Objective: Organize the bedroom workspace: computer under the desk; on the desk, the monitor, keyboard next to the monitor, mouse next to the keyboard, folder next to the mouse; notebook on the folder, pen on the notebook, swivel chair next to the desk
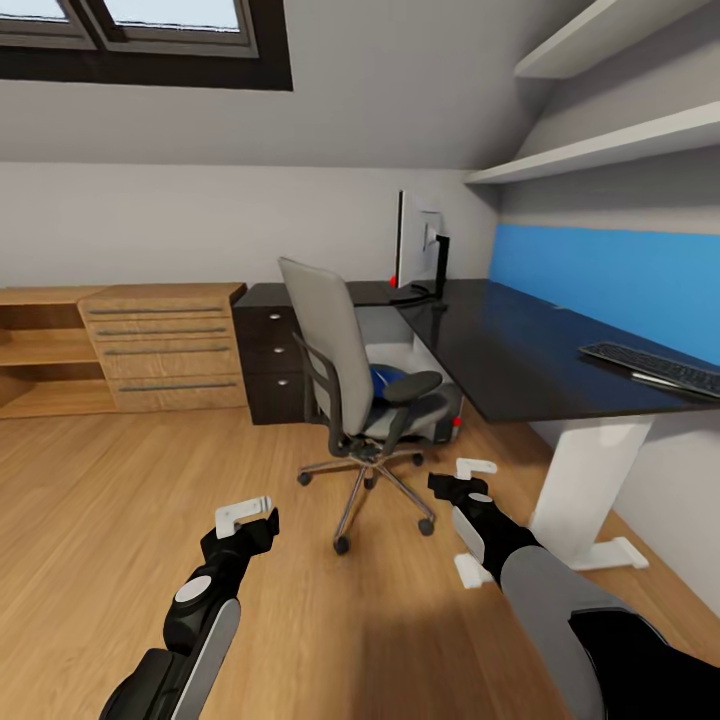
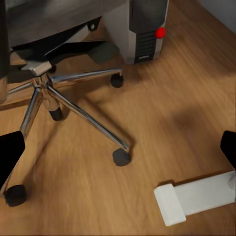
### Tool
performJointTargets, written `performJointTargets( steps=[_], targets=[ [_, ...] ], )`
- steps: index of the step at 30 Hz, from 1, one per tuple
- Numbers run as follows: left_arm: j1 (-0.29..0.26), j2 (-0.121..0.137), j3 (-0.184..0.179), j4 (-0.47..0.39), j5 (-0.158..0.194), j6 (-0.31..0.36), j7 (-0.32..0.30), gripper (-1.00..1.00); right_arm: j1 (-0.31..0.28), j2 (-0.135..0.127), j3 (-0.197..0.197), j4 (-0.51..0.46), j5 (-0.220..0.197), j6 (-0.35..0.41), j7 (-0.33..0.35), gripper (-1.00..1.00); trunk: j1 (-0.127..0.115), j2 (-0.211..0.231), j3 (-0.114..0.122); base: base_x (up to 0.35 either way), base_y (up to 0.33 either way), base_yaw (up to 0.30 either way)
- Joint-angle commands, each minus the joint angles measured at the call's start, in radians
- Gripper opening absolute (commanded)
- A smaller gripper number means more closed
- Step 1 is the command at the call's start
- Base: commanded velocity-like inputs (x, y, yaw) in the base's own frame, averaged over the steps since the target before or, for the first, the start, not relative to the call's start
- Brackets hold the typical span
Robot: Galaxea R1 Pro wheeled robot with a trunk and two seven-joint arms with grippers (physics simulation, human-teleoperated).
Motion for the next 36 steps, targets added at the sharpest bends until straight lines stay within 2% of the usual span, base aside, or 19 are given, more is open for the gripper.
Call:
performJointTargets(
  steps=[1, 14, 19, 24, 30, 36],
  targets=[
    [-0.001, 0.0, -0.001, -0.001, 0.011, 0.002, 0.009, 1.0, 0.0, 0.0, 0.004, -0.002, -0.01, 0.003, -0.004, 1.0, 0.0, 0.0, -0.001, 0.322, 0.0, 0.0],
    [-0.001, 0.001, 0.002, -0.001, 0.011, 0.002, 0.009, 1.0, 0.0, -0.001, 0.004, 0.001, -0.01, -0.026, -0.004, 1.0, 0.0, 0.0, -0.001, 0.322, 0.0, 0.0],
    [-0.001, 0.002, 0.017, -0.002, 0.011, 0.003, 0.009, 1.0, 0.0, 0.0, 0.004, 0.01, -0.009, -0.035, -0.004, 1.0, 0.0, 0.0, -0.001, 0.253, 0.0, 0.0],
    [-0.001, 0.001, 0.057, -0.003, 0.011, 0.005, 0.008, 1.0, 0.0, 0.0, 0.004, 0.012, -0.009, -0.041, -0.004, 1.0, 0.0, 0.0, -0.001, 0.115, 0.0, 0.0],
    [-0.001, 0.001, 0.064, -0.003, 0.011, 0.005, 0.009, 1.0, 0.001, 0.002, 0.007, 0.012, -0.01, -0.049, -0.004, 1.0, 0.0, 0.0, -0.001, 0.011, 0.0, 0.008],
    [-0.001, 0.0, 0.063, -0.003, 0.01, 0.005, 0.009, 1.0, 0.001, 0.003, 0.008, 0.012, -0.01, -0.052, -0.005, 1.0, 0.0, 0.0, -0.001, 0.002, 0.0, 0.205]
  ],
)
